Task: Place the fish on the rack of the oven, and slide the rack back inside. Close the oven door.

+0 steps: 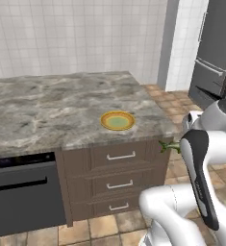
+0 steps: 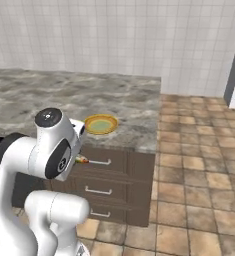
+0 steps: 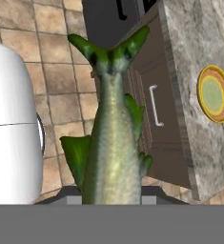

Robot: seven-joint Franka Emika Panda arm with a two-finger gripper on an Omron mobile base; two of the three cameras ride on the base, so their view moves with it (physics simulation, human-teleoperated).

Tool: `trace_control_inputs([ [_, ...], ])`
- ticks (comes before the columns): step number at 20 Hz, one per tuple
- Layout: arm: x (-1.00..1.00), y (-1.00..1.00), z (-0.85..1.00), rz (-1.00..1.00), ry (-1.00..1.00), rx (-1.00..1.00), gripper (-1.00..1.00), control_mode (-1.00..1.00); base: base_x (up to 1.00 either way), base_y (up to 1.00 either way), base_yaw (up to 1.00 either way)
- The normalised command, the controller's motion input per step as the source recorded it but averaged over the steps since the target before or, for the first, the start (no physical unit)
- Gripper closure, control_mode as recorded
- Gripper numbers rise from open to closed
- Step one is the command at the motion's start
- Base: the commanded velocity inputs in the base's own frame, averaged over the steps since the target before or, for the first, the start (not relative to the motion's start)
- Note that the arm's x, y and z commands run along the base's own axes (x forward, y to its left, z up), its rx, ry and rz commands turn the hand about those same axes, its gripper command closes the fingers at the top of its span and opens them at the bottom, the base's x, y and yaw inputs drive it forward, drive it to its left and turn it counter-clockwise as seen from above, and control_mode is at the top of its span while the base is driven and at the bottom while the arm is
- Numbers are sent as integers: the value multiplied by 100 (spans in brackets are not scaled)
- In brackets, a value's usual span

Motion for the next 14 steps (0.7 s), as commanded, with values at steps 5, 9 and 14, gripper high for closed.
trace_control_inputs([
  [5,0,0,0,0,0,0,100,100,-21,-100,-5],
  [9,0,0,0,0,0,0,100,100,-5,-100,-2],
  [14,0,0,0,0,0,0,100,100,1,-100,-4],
])
